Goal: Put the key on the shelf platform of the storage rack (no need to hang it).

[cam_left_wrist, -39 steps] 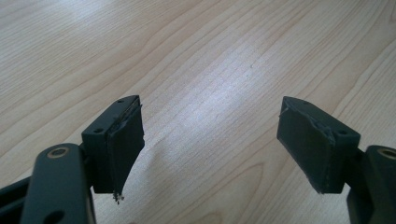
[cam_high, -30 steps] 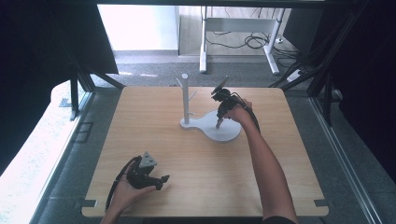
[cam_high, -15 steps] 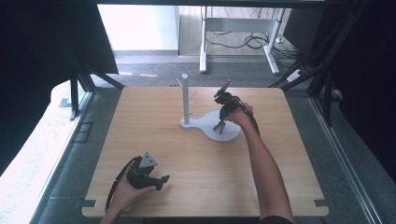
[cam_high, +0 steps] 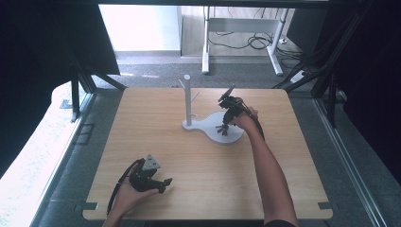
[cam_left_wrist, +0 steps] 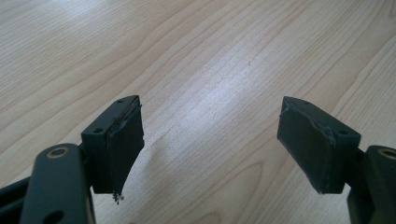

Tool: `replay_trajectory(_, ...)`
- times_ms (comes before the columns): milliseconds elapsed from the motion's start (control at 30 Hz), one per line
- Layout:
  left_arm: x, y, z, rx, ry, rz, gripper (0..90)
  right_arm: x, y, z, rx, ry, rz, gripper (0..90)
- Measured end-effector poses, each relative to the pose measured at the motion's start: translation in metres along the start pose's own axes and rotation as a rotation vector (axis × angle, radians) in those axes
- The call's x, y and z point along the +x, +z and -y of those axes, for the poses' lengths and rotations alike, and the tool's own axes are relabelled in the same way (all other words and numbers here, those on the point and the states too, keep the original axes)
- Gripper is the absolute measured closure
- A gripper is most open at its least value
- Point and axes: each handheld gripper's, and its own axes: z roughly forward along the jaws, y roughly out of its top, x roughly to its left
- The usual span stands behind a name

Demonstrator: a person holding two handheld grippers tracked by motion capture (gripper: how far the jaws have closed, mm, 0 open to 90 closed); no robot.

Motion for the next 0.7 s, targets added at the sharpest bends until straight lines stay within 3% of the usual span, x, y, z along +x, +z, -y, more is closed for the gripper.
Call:
replay_trajectory(267,-0.001,0.001,0.0,0.003,0.002,-0.001,23.0,-0.001,-0.014,0.007,-0.047,0.001,0.012,60.6)
replay_trajectory(700,-0.006,0.004,-0.002,0.01,0.018,0.003,22.9,0.008,-0.042,0.029,-0.121,-0.056,-0.038,57.1)
